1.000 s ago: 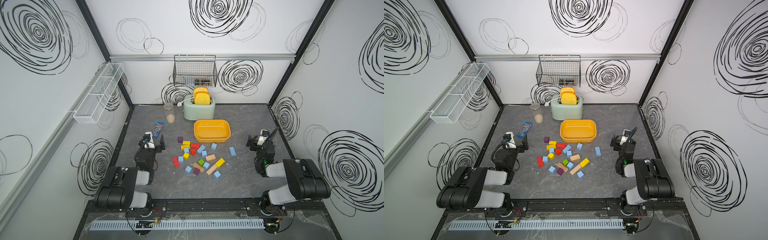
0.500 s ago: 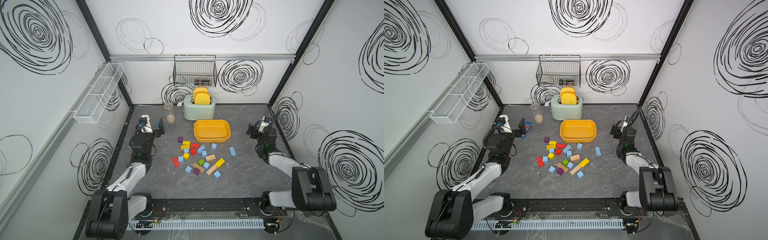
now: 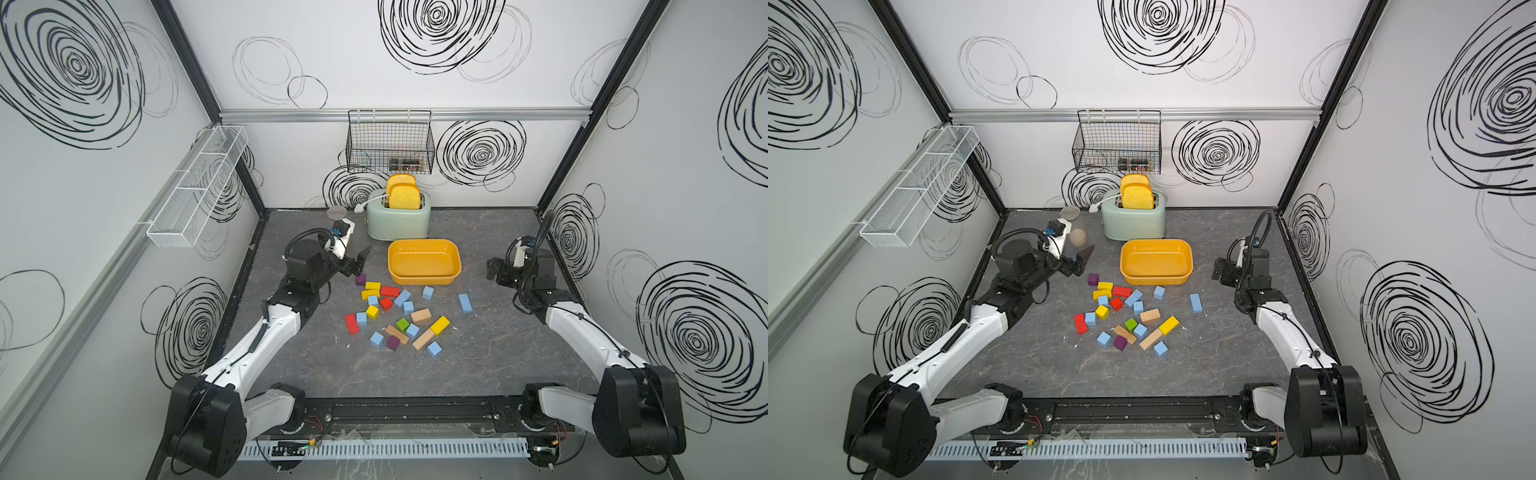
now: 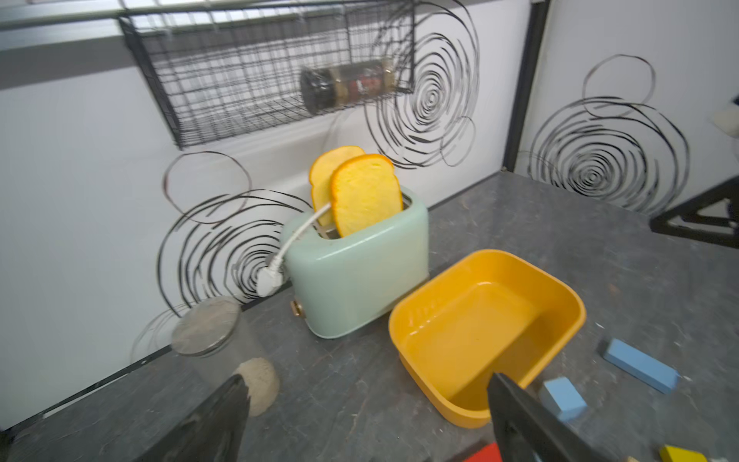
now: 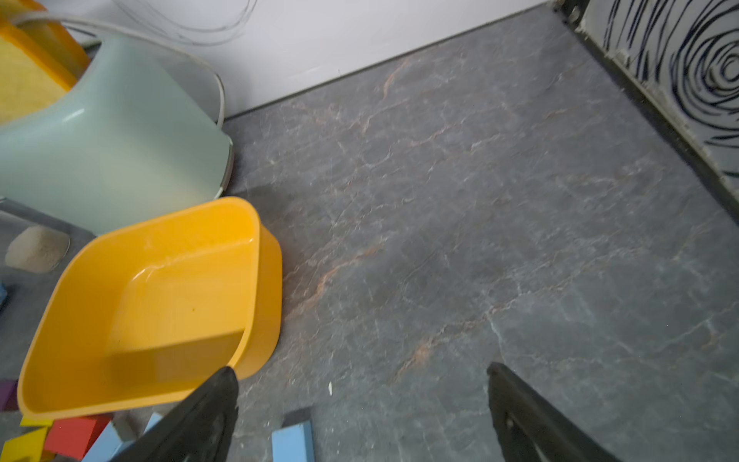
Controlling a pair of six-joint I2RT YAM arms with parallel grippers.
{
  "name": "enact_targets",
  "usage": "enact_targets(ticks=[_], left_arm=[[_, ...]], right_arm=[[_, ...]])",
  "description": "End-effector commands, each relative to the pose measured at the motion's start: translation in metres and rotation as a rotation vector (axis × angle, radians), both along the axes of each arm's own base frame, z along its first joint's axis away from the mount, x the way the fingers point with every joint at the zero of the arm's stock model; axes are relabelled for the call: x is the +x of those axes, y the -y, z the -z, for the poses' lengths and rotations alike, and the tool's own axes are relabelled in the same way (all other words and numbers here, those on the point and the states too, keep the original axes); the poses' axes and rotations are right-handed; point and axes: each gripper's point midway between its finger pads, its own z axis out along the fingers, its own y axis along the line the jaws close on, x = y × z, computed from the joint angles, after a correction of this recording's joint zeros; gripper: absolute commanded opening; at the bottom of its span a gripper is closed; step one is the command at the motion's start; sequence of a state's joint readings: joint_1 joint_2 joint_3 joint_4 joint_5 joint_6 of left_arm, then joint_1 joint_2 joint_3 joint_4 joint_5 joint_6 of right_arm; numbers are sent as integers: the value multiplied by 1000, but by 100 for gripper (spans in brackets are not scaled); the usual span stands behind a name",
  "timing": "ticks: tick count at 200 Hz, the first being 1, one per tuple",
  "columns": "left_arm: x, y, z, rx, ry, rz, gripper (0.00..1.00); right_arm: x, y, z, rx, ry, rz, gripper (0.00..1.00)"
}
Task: Pick out the blue building blocks
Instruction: Pick up the building block from the center of the board.
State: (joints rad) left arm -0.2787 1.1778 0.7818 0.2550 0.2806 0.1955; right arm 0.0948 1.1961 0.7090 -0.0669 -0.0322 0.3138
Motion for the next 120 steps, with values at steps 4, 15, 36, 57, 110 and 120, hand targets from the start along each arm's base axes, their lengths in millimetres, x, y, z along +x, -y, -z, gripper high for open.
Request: enact_targets(ticks=[4,15,36,57,110,120], left_arm=[[-21,25,6,61,-22,146,96],[-29,35,9,62,-23,181,96],[-43,54,14,58,-30,243,96],[-56,72,25,75,-60,319,96],[-80,99,45,97,-109,423,96],[-84,103,49,102,-116,442,96]], right_arm=[[-18,-18,3,10,-106,-70,98],[-21,-22,8,-2,-139,-93,98],[-27,-27,21,-26,-206,-124,98],[-34,-33,34,-50,-258,-152,100],[-47,-53,66,-81,-364,-195,89],[-49,-57,73,-83,-394,-190,86]])
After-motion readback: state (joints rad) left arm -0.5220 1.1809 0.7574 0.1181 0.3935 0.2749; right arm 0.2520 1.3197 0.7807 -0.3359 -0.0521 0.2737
